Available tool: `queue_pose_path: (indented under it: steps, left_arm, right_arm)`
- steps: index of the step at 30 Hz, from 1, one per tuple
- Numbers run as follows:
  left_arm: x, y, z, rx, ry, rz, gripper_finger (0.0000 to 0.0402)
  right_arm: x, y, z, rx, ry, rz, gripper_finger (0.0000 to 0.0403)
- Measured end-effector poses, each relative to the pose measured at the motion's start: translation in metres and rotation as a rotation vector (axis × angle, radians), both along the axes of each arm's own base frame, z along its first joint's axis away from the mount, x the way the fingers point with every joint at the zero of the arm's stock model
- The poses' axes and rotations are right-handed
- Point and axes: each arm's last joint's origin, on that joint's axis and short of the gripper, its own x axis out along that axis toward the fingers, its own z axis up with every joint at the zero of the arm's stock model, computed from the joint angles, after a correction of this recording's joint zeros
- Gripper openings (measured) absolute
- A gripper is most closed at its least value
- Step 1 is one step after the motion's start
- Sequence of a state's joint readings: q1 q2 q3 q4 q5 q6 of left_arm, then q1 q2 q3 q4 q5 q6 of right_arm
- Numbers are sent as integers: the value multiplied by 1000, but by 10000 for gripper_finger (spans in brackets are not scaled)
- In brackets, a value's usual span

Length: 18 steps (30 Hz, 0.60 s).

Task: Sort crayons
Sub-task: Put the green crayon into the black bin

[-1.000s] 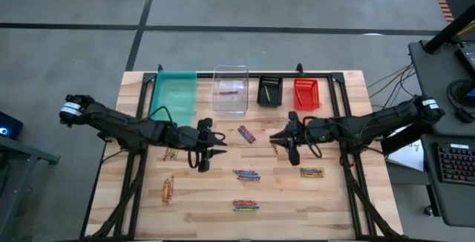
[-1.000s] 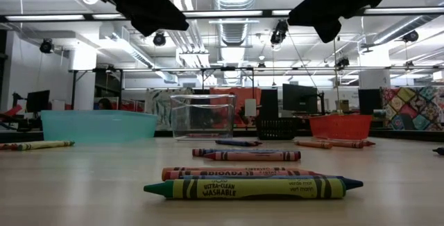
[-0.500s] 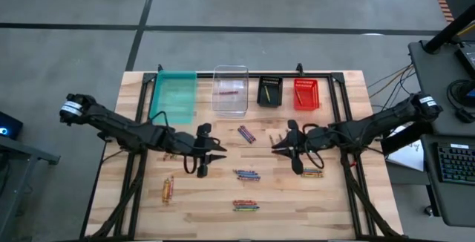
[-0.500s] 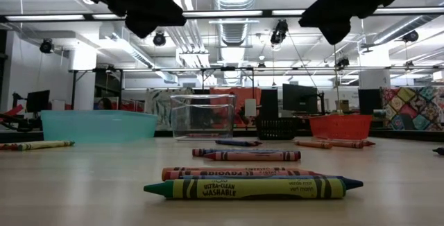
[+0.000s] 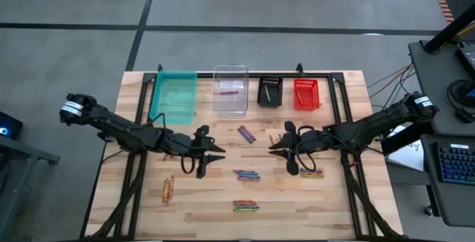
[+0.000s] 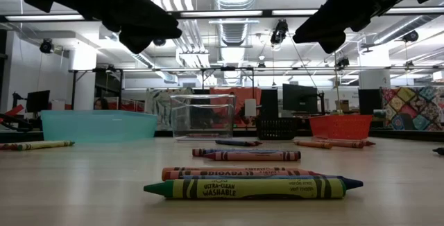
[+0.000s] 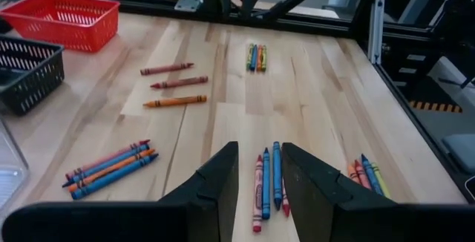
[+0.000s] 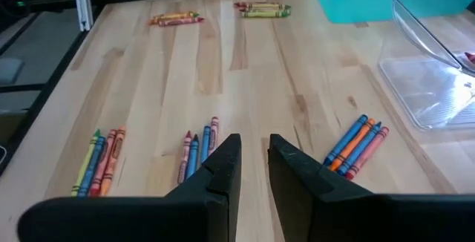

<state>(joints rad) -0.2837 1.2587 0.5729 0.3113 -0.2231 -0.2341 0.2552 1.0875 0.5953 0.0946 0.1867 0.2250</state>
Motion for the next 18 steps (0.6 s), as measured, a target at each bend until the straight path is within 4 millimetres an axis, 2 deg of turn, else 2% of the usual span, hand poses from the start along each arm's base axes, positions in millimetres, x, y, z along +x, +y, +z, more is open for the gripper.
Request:
queue_pose_path:
  steps: [4, 9, 14, 18]
  left_arm:
    - [-2, -1, -4, -31, 42, 11, 87]
    - [-10, 0, -15, -147, 305, 121, 87]
    - [-31, 7, -15, -247, 670, 370, 87]
    - [-51, 13, -17, -327, 881, 605, 87]
  right_arm:
    - [0, -1, 1, -8, -6, -18, 59]
    - [0, -1, 1, -9, -8, -23, 59]
    - [0, -2, 2, -19, -11, -45, 59]
    - [0, -2, 2, -32, -14, -67, 59]
